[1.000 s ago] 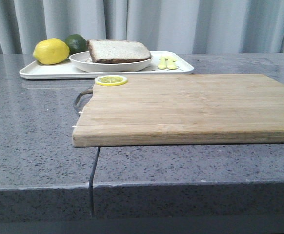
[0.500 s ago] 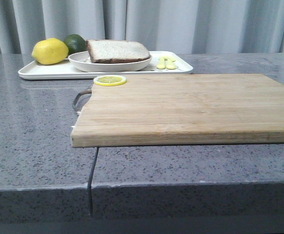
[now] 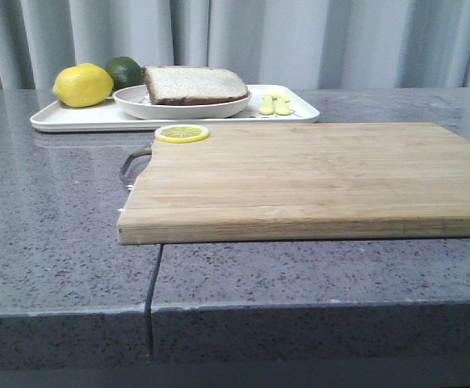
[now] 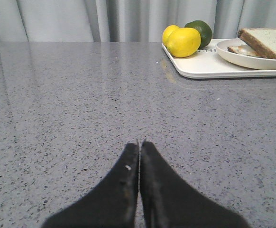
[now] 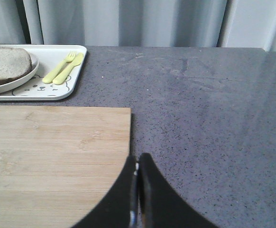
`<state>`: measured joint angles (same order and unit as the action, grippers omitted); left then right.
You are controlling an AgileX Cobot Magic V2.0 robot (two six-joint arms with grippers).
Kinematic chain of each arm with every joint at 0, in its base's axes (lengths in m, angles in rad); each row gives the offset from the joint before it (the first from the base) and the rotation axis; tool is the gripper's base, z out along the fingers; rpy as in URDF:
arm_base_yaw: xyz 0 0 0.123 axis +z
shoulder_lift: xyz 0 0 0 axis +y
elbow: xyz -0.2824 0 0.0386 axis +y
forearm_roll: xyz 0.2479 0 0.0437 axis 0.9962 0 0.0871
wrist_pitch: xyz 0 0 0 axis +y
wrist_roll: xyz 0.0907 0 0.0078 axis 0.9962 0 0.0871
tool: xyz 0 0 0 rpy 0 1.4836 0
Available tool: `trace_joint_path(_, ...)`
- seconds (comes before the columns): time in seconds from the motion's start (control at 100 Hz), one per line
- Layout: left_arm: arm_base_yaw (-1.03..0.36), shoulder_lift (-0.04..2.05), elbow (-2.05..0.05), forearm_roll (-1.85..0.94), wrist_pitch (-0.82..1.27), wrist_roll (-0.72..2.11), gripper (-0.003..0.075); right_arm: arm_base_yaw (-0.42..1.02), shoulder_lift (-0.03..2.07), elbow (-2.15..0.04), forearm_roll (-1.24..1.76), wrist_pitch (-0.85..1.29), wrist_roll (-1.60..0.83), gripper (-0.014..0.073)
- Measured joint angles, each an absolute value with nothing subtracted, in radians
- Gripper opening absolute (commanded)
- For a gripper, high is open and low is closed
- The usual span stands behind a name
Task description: Place bread and move sandwich to tray
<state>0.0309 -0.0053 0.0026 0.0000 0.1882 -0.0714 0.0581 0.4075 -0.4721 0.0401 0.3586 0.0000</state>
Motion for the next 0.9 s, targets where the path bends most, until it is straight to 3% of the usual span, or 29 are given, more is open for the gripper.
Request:
trace_joint_path(0.27, 0.031, -0.005, 0.003, 0.0, 0.188, -0.071, -0.0019, 0.058, 0.306, -0.407, 0.0, 0.348, 0.0, -0.0116)
trace_joint_path(0.63, 0.031, -0.005, 0.003, 0.0, 0.187, -0.073, -0.0019, 0.058, 0.019, -0.089, -0.054, 0.177, 0.0, -0.0116)
trace_joint_path(0.9, 0.031, -0.005, 0.003, 0.0, 0.186, -0.073, -0.0019, 0.058, -0.009, 0.026, -0.057, 0.083, 0.006, -0.0116)
